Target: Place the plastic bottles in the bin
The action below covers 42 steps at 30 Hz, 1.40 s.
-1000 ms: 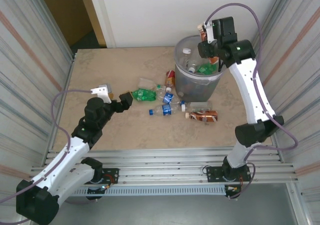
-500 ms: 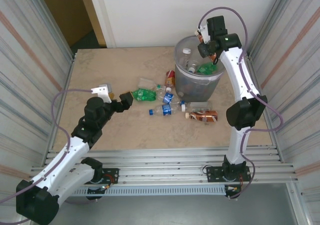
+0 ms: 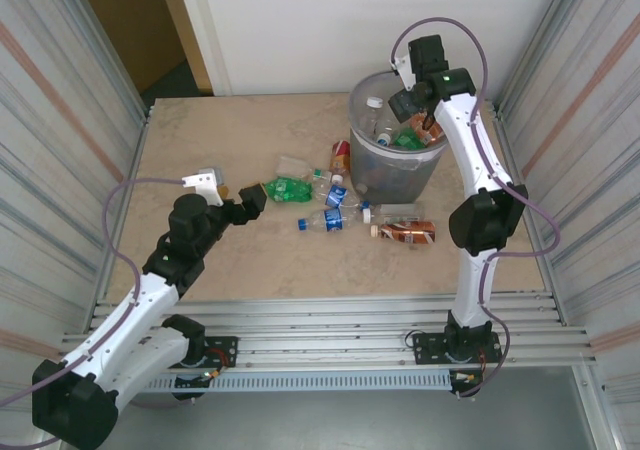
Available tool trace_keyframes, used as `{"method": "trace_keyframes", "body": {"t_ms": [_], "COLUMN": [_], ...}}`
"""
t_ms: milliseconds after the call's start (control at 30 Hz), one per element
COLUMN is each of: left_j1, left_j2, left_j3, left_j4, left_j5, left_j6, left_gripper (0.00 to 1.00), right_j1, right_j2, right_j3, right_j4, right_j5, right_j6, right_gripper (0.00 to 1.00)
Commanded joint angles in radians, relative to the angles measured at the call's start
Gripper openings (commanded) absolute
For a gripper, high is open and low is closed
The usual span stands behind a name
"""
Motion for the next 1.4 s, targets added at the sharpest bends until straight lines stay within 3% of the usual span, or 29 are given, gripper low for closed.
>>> {"method": "trace_keyframes", "body": {"t_ms": [0, 400, 767, 967, 1200, 1367], "left_j1": [0.006, 0.006, 0.006, 0.005, 0.007, 0.007], "left_j2": [-0.005, 0.003, 0.003, 0.014, 0.044, 0.077], "left_j3": [0.032, 0.032, 0.022, 0.018, 0.030, 0.032], "left_j4": [0.008, 0.012, 0.004, 0.007, 0.007, 0.020], "left_j5": [-0.005, -0.004, -0.008, -0.003, 0.008, 0.026], "left_j6": [-0.003, 0.000, 0.011, 0.020, 0.044, 0.043], "left_gripper": [0.99, 0.99, 0.99, 0.99, 0.99, 0.99], "right_j1": [-0.004, 0.016, 0.210, 0.266, 0.219, 0.033], "right_j2": [-0.040, -0.192, -0.429, -0.645, -0.920, -1.040], "right_j3": [0.031, -0.001, -0.301, -0.606, -0.928, -1.148], "right_j4": [0.006, -0.015, 0.034, 0.067, 0.023, 0.025], "right_j5": [-0.032, -0.152, 0.070, 0.116, 0.052, -0.193], "right_j6": [0.025, 0.201, 0.314, 0.446, 0.630, 0.725], "right_gripper": [0.88, 0.92, 0.97, 0.99, 0.98, 0.98]}}
